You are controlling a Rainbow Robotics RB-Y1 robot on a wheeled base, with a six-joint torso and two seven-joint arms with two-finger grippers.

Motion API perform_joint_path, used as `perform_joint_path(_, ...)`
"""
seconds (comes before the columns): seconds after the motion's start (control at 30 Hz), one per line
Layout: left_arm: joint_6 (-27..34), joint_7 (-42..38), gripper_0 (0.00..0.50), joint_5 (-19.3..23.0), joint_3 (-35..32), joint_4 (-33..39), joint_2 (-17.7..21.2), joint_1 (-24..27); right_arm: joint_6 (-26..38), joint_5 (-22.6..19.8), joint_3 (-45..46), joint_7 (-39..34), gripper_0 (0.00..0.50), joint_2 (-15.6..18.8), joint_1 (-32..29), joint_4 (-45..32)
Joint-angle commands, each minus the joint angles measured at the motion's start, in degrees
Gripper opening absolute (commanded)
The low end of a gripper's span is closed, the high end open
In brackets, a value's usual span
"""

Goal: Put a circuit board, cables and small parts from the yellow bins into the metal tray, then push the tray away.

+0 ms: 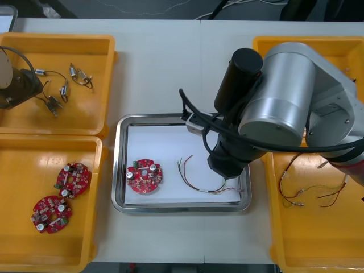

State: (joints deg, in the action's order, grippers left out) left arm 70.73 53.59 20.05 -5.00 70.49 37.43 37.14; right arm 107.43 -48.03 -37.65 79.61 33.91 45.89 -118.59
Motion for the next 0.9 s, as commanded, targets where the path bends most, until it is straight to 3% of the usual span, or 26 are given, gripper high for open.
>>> perform_joint_path(0.03,4.77,-1.99,0.0,0.52,-1.59,3.87,-0.43,2.59,2.57,-1.72,5.4,-6.31,0.5,2.82,1.92,-2.96)
perform_joint_path(0.23,12.94,-1.73,0.0,1.04,-4.32,8.7,-0.43,2.59,2.57,-4.88,11.02,-18.35,0.5,5.55,1.92,-3.75)
perform_joint_path(0.6,16.02,-0.85,0.0,1.92,-7.92,11.25,-0.34,2.59,2.57,-8.49,14.54,-41.2,0.5,12.58,1.83,-4.98)
perform_joint_path(0.73,16.9,0.12,0.0,1.92,-9.77,11.95,-0.25,2.5,2.57,-9.36,14.89,-46.56,0.5,15.57,1.22,-4.98)
perform_joint_path(0.9,19.18,2.75,0.0,1.66,-11.26,13.01,-0.07,2.59,2.57,-10.33,17.7,-47.62,0.5,18.47,-0.8,-5.07)
